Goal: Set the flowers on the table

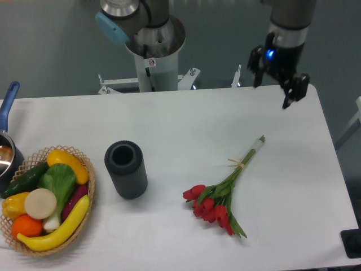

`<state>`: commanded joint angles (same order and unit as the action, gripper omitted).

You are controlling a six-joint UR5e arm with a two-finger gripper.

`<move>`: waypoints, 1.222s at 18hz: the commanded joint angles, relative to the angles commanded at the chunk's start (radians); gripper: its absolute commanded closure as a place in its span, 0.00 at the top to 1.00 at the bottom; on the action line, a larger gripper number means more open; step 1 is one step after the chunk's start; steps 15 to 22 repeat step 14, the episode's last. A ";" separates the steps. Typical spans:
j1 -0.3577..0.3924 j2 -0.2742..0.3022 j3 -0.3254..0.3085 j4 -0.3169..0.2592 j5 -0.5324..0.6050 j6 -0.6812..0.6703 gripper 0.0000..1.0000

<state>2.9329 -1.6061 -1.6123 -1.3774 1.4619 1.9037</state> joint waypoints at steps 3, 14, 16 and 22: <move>0.015 0.002 0.003 -0.014 -0.005 0.000 1.00; 0.017 0.005 -0.011 -0.015 -0.035 0.000 1.00; 0.017 0.005 -0.011 -0.015 -0.035 0.000 1.00; 0.017 0.005 -0.011 -0.015 -0.035 0.000 1.00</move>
